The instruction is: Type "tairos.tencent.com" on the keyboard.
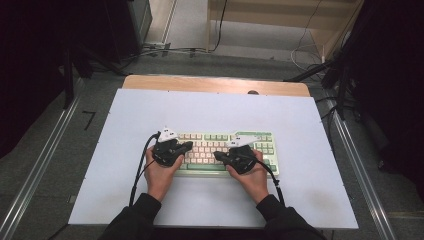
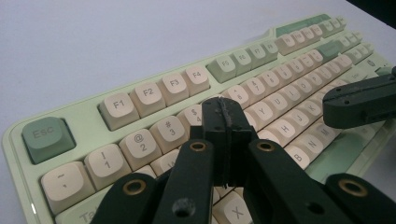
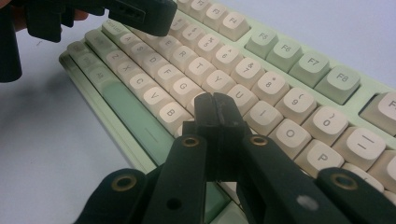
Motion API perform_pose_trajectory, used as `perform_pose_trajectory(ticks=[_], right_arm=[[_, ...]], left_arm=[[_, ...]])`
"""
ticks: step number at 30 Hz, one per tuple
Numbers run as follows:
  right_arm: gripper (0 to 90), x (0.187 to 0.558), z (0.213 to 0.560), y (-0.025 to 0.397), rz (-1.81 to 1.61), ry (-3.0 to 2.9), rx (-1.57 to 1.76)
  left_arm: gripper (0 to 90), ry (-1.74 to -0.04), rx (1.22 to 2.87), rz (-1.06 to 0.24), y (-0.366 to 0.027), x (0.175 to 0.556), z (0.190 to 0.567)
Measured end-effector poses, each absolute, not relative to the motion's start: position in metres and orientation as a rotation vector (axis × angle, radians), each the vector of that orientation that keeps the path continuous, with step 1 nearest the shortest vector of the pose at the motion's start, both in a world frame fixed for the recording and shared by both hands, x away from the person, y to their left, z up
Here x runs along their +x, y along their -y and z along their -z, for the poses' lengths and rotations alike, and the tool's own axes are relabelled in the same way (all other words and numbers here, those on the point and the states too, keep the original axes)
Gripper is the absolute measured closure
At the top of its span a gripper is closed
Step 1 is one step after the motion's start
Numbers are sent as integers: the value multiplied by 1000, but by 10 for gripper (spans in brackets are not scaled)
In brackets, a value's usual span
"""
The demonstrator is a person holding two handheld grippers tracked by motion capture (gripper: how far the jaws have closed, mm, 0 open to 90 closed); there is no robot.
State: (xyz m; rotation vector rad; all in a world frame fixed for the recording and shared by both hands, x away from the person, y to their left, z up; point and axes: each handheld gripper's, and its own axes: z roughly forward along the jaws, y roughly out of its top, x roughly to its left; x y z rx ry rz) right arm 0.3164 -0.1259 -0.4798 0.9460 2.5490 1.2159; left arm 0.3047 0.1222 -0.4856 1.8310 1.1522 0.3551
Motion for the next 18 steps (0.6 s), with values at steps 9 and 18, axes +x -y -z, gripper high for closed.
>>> perform_pose_trajectory(ticks=[9, 18], right_arm=[[878, 316, 480, 124, -1215, -2553, 943], [878, 315, 482, 121, -1208, -2565, 932]], left_arm=[[900, -1143, 1830, -354, -122, 304, 485], [900, -1145, 1829, -351, -122, 304, 486]])
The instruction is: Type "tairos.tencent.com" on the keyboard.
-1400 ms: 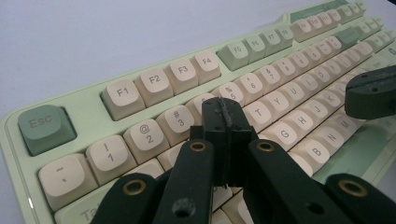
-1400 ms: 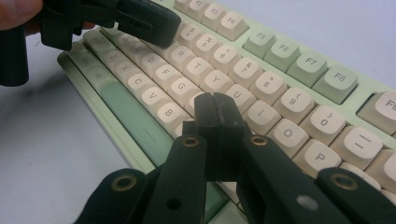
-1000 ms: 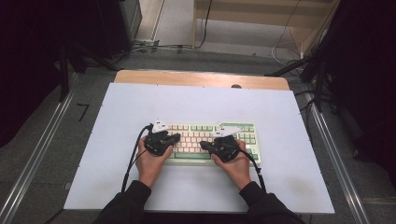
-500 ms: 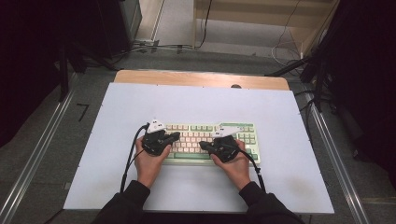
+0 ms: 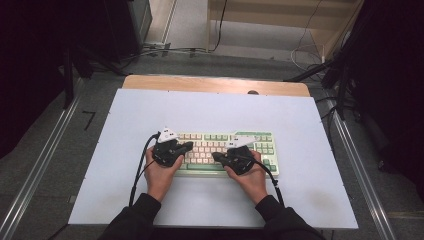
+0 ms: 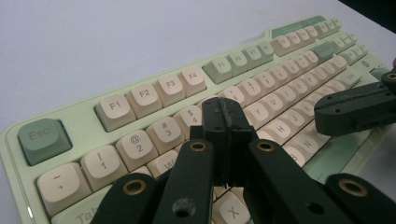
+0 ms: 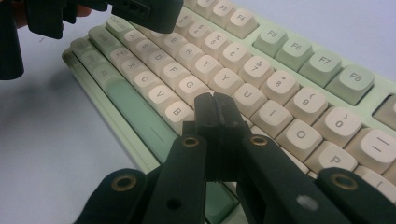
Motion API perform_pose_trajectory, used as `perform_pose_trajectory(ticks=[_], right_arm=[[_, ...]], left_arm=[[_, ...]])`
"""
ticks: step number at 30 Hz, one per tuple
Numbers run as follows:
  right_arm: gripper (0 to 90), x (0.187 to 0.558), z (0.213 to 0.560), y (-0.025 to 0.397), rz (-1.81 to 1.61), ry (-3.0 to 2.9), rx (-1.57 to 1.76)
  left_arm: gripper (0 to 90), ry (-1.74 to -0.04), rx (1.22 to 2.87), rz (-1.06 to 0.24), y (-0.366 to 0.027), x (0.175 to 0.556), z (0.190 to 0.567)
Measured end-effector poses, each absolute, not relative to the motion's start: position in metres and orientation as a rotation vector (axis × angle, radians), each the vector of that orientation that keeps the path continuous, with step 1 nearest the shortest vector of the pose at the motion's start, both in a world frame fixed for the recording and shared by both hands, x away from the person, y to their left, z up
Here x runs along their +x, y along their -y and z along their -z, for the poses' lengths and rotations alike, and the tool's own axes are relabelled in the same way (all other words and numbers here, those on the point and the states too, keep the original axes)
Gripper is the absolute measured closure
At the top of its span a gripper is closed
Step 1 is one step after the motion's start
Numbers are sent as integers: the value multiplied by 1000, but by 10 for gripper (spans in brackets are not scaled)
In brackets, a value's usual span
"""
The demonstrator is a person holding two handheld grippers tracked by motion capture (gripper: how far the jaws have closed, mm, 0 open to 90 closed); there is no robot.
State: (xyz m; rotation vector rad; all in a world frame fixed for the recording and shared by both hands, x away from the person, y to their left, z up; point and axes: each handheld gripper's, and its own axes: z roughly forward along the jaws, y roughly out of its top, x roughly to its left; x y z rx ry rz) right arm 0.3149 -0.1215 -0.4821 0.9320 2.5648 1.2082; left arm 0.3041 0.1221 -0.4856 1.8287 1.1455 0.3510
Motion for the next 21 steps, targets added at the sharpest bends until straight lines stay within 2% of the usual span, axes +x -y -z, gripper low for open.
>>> perform_pose_trajectory(ticks=[21], right_arm=[[878, 314, 487, 112, -1186, -2584, 909]], left_arm=[[900, -1145, 1824, -347, -123, 304, 485]])
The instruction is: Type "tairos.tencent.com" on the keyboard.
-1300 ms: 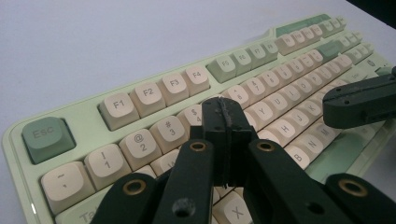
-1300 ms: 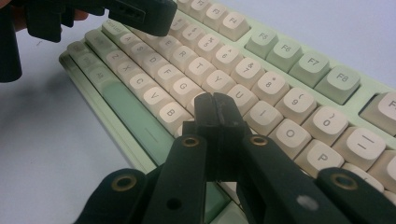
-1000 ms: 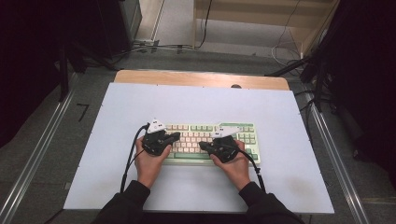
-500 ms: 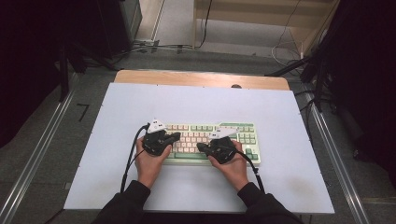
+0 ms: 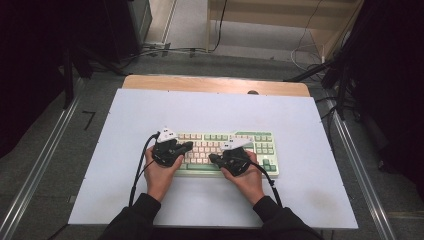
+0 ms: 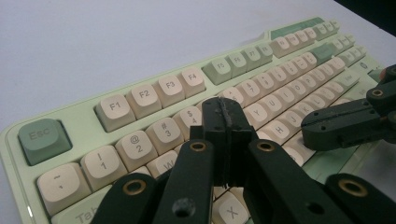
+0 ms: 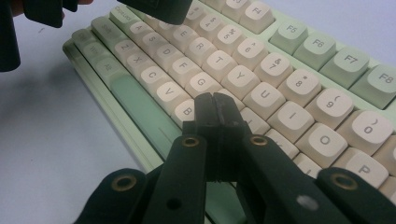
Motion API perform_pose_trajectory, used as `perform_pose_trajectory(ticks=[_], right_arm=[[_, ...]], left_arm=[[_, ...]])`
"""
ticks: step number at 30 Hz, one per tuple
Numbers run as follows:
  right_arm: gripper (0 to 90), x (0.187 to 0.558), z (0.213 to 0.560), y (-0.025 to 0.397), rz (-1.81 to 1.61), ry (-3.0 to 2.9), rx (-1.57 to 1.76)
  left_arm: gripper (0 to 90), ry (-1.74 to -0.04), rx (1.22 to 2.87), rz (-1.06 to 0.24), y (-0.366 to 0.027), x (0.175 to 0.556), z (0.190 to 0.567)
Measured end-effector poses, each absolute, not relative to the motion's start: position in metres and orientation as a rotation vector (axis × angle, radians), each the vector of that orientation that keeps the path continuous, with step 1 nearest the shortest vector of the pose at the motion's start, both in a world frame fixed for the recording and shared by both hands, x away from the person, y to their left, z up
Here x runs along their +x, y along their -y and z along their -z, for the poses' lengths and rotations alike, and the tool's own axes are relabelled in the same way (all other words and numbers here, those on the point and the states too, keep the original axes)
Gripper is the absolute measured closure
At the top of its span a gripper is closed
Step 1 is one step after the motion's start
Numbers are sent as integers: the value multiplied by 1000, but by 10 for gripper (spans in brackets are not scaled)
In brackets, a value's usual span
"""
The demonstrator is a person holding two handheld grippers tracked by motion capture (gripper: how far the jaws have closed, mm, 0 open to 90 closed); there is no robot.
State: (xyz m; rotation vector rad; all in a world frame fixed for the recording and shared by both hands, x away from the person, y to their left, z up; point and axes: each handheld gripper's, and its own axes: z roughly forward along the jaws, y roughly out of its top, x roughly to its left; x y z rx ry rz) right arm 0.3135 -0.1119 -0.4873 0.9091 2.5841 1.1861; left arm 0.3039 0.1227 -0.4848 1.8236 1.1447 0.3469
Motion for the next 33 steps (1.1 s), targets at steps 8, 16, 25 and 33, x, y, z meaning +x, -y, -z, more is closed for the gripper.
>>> perform_pose_trajectory(ticks=[8, 16, 25, 33], right_arm=[[879, 313, 487, 112, -1185, -2585, 907], [878, 313, 487, 111, -1184, -2586, 902], [878, 313, 487, 111, -1185, -2587, 899], [878, 312, 489, 109, -1159, -2592, 887]], left_arm=[[900, -1146, 1825, -346, -122, 304, 485], [900, -1145, 1825, -344, -122, 304, 485], [900, -1145, 1825, -344, -122, 304, 485], [900, -1143, 1824, -342, -122, 304, 485]])
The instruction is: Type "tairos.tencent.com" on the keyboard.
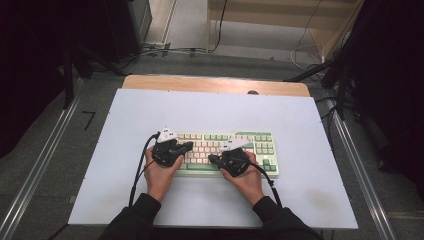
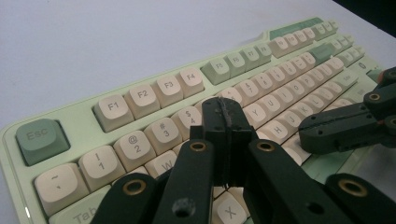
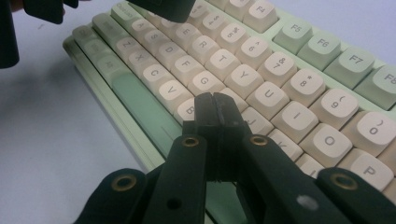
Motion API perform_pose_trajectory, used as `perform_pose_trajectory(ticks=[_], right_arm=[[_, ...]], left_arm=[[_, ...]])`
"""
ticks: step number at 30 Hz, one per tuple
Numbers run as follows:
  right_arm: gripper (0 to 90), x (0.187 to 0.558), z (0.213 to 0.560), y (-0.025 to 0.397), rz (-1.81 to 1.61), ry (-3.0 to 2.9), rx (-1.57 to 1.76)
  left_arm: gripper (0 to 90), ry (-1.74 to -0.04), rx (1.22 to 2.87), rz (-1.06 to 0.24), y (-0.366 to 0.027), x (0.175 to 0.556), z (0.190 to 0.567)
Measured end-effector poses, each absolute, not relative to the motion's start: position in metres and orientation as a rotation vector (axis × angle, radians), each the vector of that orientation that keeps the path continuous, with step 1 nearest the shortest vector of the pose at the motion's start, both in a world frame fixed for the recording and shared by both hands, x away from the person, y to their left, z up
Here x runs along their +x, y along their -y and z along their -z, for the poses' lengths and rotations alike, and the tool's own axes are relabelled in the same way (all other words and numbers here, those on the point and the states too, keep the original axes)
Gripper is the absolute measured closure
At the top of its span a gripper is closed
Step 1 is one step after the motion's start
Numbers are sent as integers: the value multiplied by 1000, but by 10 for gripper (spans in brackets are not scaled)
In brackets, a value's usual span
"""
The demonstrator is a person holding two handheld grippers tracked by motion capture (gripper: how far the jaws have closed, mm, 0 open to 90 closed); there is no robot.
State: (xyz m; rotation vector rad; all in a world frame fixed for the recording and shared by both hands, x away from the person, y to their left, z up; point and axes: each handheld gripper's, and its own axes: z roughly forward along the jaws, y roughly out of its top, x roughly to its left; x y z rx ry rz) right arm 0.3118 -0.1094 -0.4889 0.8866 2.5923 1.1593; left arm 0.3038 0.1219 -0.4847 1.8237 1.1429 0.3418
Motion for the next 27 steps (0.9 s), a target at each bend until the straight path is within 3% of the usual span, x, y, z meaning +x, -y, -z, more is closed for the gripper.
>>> perform_pose_trajectory(ticks=[27], right_arm=[[878, 313, 479, 124, -1209, -2548, 923]], left_arm=[[900, -1143, 1817, -311, -119, 304, 485]])
